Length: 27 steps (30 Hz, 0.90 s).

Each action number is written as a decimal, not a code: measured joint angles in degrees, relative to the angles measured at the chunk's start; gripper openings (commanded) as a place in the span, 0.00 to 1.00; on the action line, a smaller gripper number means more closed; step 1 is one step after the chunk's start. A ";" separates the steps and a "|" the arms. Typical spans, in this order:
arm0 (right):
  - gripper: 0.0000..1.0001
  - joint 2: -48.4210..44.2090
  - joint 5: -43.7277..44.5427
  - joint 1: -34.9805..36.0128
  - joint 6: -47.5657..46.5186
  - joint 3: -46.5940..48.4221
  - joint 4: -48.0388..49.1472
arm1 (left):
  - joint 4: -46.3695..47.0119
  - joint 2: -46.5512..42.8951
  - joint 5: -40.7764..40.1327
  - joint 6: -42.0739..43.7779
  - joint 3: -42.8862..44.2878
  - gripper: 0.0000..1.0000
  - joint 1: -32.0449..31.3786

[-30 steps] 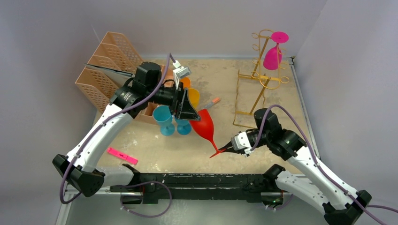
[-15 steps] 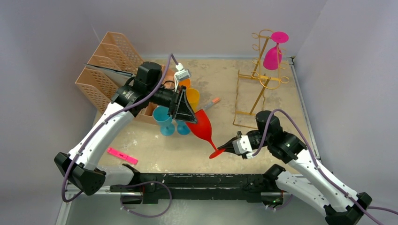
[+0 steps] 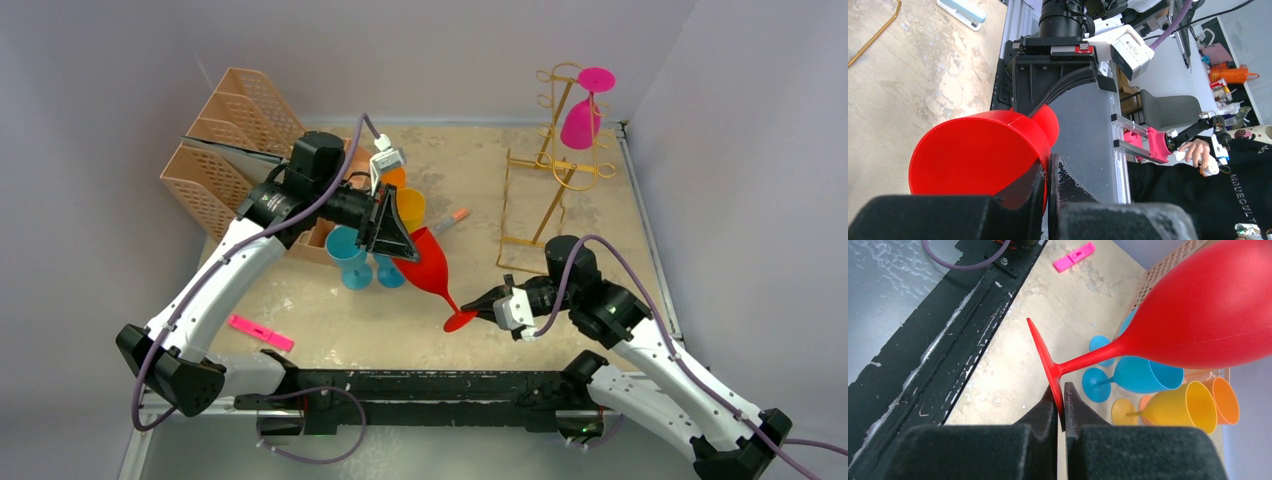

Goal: Take the wine glass off the wine glass rack
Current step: Place the wine glass at the center of the board.

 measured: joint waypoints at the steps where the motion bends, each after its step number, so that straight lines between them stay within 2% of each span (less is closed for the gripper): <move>1: 0.06 0.00 0.02 0.00 -0.13 0.00 -0.02 | -0.02 0.02 -0.15 0.02 0.00 0.00 0.00; 6: 0.20 -0.39 0.50 -0.02 0.22 -0.17 0.09 | -0.35 0.00 -0.46 0.15 0.00 0.00 0.00; 14: 0.33 -2.38 2.62 -0.42 6.43 -3.61 6.19 | -2.36 0.00 -2.58 0.39 0.00 0.00 -0.20; 23: 0.45 -3.89 2.80 -0.39 9.07 -3.74 6.95 | -4.98 0.07 -5.70 0.50 0.02 0.00 -0.24; 27: 0.46 -4.37 2.82 -0.42 9.20 -3.76 6.93 | -6.03 0.15 -8.07 0.63 0.02 0.00 -0.24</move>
